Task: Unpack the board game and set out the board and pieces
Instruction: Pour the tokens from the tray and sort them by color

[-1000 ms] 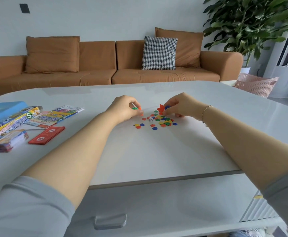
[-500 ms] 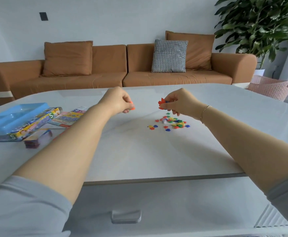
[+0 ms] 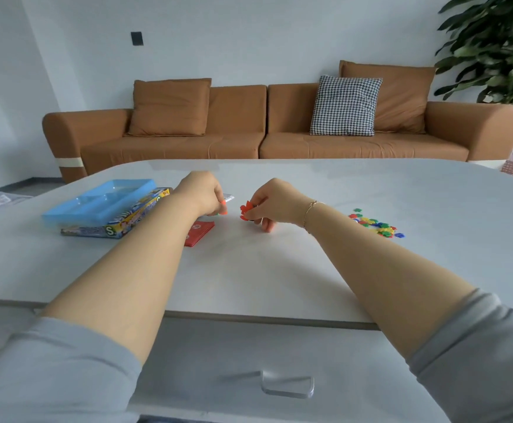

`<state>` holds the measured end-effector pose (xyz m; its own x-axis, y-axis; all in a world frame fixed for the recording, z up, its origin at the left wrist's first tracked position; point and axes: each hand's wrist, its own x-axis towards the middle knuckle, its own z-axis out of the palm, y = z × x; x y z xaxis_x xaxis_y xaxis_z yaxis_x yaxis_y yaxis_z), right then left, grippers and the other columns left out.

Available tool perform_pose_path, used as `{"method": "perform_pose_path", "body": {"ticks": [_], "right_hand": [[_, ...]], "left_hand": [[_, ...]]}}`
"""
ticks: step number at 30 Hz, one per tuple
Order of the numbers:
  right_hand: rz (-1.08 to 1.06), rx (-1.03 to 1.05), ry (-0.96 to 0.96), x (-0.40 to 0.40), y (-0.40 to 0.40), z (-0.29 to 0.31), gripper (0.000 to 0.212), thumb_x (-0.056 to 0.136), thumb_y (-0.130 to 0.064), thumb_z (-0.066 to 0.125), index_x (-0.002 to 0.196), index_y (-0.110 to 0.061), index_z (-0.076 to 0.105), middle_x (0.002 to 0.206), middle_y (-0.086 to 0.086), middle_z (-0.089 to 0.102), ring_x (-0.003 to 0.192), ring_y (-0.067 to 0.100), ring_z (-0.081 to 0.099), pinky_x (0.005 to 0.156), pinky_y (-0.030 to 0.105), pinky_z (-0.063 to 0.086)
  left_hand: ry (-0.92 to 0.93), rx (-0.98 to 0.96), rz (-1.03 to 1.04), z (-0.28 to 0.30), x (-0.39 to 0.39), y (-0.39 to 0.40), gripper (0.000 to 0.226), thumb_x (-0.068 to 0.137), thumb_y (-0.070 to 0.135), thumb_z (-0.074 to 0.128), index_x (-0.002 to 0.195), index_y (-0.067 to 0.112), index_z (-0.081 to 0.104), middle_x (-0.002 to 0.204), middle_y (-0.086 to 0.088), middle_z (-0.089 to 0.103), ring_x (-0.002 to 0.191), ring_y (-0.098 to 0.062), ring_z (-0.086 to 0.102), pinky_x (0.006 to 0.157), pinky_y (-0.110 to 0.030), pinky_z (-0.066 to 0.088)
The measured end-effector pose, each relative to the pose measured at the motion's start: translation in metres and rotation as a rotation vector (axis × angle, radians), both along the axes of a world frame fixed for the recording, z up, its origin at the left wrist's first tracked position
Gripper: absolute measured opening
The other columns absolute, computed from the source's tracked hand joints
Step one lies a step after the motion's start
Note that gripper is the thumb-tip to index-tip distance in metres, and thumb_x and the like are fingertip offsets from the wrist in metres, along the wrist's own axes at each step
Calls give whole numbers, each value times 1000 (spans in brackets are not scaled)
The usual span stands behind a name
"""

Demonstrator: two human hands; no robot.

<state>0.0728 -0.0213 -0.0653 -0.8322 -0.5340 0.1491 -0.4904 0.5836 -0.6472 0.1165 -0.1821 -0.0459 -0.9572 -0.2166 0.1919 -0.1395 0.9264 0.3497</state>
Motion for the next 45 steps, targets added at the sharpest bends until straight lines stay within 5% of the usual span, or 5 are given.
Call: {"method": "perform_pose_path", "body": {"ticks": [18, 26, 33, 38, 45], "right_hand": [[-49, -54, -66, 4, -34, -4, 27, 74, -18, 76, 92, 2, 73, 66, 10, 62, 49, 12, 51, 58, 17, 44], [-55, -122, -143, 7, -24, -2, 23, 76, 2, 68, 98, 7, 69, 74, 14, 64, 49, 14, 57, 58, 16, 51], [-60, 34, -85, 10, -18, 8, 23, 77, 0, 66, 99, 6, 69, 84, 17, 69, 59, 20, 61, 71, 27, 56], [-134, 326, 16, 7, 5, 36, 6, 81, -16, 64, 76, -12, 65, 39, -10, 58, 51, 6, 57, 46, 17, 40], [-258, 429, 57, 0, 74, 47, 24, 89, -27, 55, 71, -14, 65, 38, -14, 57, 49, 0, 58, 53, 15, 33]], "left_hand": [[27, 5, 6, -6, 4, -17, 22, 75, 14, 75, 97, 17, 73, 103, -6, 69, 96, -24, 64, 80, -29, 51], [-24, -15, -25, -3, 7, -16, 31, 77, 10, 75, 107, 15, 70, 112, -6, 66, 101, -24, 63, 83, -31, 53], [37, 81, -44, 4, 5, -19, 17, 78, 6, 71, 91, 18, 69, 98, -6, 70, 85, -21, 66, 81, -29, 53], [126, 113, -122, 16, 6, -8, 14, 83, 7, 60, 86, 17, 69, 85, 1, 68, 80, -17, 65, 78, -28, 52], [204, 146, -229, 32, 5, 36, 19, 85, 8, 54, 93, 13, 71, 85, -1, 68, 77, -15, 66, 57, -19, 42]]}}
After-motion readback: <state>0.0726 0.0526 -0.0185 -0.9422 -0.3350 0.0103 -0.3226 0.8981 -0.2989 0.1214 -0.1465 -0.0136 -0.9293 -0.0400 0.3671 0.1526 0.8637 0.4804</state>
